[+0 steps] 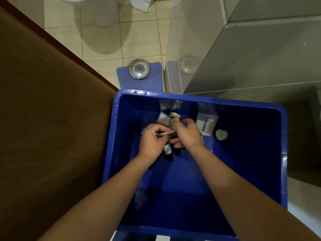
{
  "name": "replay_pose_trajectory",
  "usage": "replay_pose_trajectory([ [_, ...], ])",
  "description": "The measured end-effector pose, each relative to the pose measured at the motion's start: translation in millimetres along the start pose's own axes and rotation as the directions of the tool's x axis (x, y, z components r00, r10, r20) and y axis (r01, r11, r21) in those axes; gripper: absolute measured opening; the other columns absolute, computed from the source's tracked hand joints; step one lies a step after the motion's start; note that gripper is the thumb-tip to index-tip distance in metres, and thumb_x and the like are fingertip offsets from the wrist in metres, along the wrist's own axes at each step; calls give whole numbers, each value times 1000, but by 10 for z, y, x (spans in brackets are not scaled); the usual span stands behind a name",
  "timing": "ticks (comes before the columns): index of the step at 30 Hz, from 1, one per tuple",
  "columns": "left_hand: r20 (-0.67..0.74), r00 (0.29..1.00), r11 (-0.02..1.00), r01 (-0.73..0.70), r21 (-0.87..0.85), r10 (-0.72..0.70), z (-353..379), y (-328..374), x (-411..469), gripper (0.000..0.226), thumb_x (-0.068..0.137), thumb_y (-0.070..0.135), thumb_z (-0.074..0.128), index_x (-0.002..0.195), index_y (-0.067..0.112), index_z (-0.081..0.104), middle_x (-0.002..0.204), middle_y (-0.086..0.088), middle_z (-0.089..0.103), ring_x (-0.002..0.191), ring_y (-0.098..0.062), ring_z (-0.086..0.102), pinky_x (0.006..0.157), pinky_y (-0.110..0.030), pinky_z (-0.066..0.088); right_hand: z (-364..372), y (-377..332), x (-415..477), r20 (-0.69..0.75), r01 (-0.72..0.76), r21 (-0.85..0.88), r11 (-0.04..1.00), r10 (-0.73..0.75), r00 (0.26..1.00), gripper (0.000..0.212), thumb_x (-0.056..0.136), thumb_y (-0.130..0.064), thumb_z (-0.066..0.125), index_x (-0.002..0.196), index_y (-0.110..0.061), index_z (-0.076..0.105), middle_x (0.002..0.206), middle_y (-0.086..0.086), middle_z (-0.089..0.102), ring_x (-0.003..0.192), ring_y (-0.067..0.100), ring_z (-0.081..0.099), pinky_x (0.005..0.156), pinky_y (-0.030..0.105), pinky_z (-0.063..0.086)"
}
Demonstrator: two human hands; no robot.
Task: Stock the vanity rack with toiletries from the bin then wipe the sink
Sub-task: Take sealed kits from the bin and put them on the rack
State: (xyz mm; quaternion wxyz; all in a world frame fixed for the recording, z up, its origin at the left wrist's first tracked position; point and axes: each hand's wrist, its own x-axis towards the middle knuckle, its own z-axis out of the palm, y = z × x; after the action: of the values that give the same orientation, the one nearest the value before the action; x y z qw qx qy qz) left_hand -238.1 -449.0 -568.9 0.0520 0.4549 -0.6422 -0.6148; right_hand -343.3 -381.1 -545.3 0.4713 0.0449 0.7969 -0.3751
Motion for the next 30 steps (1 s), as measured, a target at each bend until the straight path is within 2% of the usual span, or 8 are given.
replay_pose_trajectory([
  [3,21,1000,1000,6,17,-7,-41,43,-1,24,79,1,72,76,25,68,96,-1,67,87,-8,66,78,-19,52,-11,-50,-26,38,-89,65,994,86,996,37,91,-13,54,126,-13,43,97,16,67,71,28,70,58,36,58],
  [5,60,998,999,35,16,-36,-66,58,12,33,78,-11,63,77,21,64,91,0,69,86,-11,66,76,-18,52,-15,-46,-25,22,-90,46,995,89,996,42,88,-4,56,127,-12,44,101,13,64,77,27,68,56,34,59],
  [7,89,994,998,54,28,-56,-82,80,26,38,76,-20,54,79,18,61,88,0,67,86,-12,63,76,-16,51,-21,-18,-9,-40,-56,-13,998,55,998,47,83,1,59,127,-10,45,101,7,58,89,29,66,64,41,60],
  [10,39,998,996,53,75,-56,-85,66,118,44,74,-21,49,79,22,57,97,-6,65,88,-15,60,79,-22,51,-21,40,7,-97,-20,-86,996,11,995,55,80,2,59,131,-10,43,102,7,58,93,29,62,77,40,57],
  [15,-54,994,975,99,201,-90,-63,-63,356,43,79,-12,46,99,24,60,120,-8,54,97,-15,57,90,-26,48,-11,174,43,-103,-4,-68,998,-3,995,48,82,0,58,127,-14,46,99,4,60,80,18,56,62,25,44],
  [20,-100,988,946,143,289,-119,-20,-180,555,24,90,9,56,106,23,66,113,-1,48,101,-18,55,84,-18,39,19,261,148,-133,4,-1,1000,-4,991,41,83,-1,59,120,-17,49,96,2,62,84,18,61,68,27,48],
  [26,-62,989,918,145,369,-131,41,-289,656,25,88,16,54,102,30,68,108,0,69,109,-22,58,90,-37,52,31,375,241,-173,17,49,999,-8,985,34,81,-3,60,105,-24,48,99,2,67,88,21,65,73,32,54],
  [30,-78,989,918,143,369,-123,48,-273,618,20,86,18,59,98,31,69,105,6,69,102,-17,62,86,-34,53,12,411,247,-175,25,75,997,-12,985,33,81,-2,60,106,-22,50,96,3,67,86,21,66,72,31,54],
])
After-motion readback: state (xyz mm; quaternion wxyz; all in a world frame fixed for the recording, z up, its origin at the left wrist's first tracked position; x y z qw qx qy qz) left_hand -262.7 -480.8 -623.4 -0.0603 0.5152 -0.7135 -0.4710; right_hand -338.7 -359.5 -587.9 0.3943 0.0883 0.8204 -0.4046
